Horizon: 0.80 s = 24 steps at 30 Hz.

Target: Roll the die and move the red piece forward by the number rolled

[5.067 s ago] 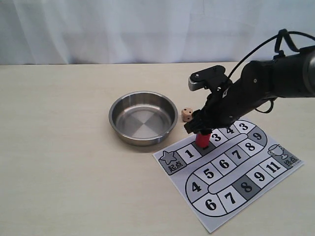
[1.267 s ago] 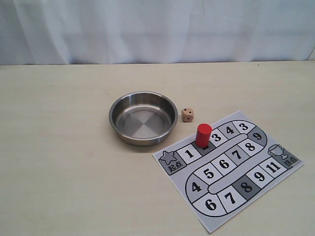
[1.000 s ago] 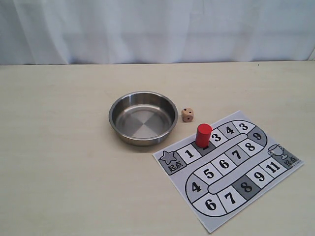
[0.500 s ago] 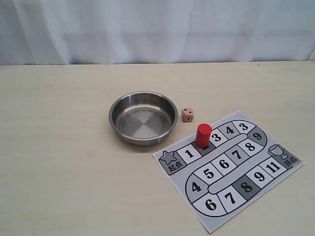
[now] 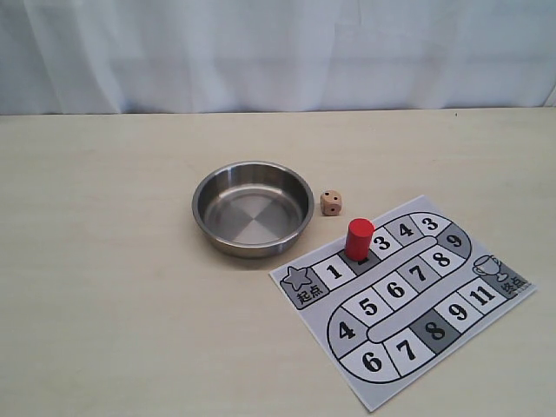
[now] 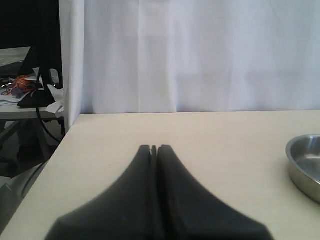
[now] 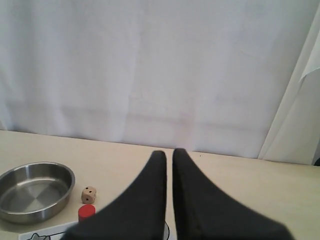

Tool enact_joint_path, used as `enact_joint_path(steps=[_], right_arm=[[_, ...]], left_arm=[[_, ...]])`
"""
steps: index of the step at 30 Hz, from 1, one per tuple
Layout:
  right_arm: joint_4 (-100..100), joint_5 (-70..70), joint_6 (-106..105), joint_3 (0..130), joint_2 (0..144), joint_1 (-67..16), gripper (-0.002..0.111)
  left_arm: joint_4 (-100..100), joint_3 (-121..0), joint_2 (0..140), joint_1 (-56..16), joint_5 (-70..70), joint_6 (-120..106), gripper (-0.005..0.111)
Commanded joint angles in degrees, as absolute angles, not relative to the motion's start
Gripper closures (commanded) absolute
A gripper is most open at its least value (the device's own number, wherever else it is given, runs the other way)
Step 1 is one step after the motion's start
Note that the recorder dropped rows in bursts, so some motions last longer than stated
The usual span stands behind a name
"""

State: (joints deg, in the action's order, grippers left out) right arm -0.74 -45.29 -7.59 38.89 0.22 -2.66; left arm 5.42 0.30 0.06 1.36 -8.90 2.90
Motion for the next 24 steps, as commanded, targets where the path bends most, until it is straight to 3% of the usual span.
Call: enact_joint_path(steps=[1,12,24], right_arm=[[-0.8,-35.1,-6.2,30.5,0.0,-2.8,0.104],[-0.8,-17.8,-5.6,14.2,0.0,-2.8,0.104],[-0.8,-1.5,-5.6,5.4,0.0,-2.8,0.104]], left_arm=[[5.4,0.0,0.0,1.4,-8.2,3.0,0.107],[5.4,0.0,0.0,1.4,-8.2,3.0,0.107],[5.4,0.0,0.0,1.4,-8.2,3.0,0.107]])
